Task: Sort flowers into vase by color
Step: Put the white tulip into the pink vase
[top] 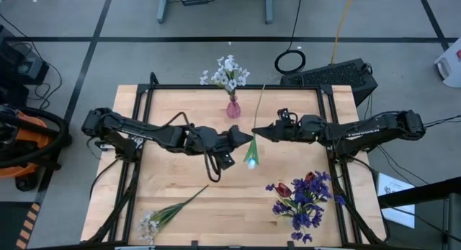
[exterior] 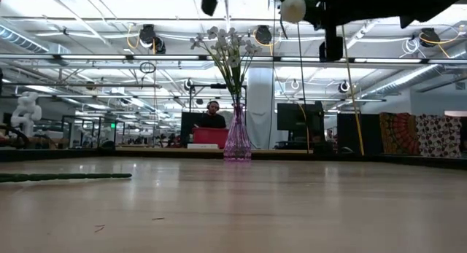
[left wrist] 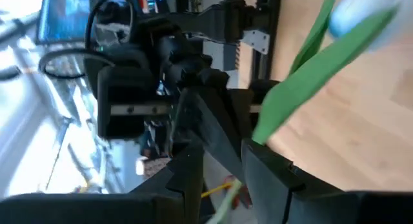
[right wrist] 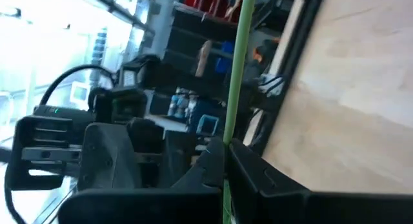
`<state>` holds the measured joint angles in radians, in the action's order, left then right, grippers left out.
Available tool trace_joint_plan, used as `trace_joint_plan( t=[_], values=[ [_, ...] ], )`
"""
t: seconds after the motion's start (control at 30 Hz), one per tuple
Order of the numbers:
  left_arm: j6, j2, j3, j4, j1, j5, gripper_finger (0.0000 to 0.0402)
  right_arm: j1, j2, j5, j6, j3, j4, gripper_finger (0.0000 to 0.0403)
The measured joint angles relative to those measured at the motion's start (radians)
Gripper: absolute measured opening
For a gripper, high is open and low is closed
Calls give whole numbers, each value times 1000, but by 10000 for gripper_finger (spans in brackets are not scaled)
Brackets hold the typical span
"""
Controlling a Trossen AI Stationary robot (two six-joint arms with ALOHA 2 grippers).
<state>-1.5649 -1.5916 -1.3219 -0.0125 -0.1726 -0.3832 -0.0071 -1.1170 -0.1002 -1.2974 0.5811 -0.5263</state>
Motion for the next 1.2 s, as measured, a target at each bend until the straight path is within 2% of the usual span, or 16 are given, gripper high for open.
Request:
trace_joint_plan(
  t=[0.23, 0.43, 0.6, 0.77, 1.2],
  values=[
    [-147, -24, -30, 8, -1, -8, 113, 2, -12, 54, 59, 83, 11, 0],
    [-213, -21, -30, 7, -6, -32, 113, -6, -7, 60, 53, 89, 14, 0],
    [-293, -21, -30, -2, -7, -70, 113, -6, -7, 129, 24, 90, 32, 0],
    [-355, -21, -30, -10, -10, -97, 113, -7, -5, 134, 18, 91, 28, 0],
    [-355, -22, -29, -4, -9, -37, 113, -13, -5, 103, 19, 91, 33, 0]
  ],
)
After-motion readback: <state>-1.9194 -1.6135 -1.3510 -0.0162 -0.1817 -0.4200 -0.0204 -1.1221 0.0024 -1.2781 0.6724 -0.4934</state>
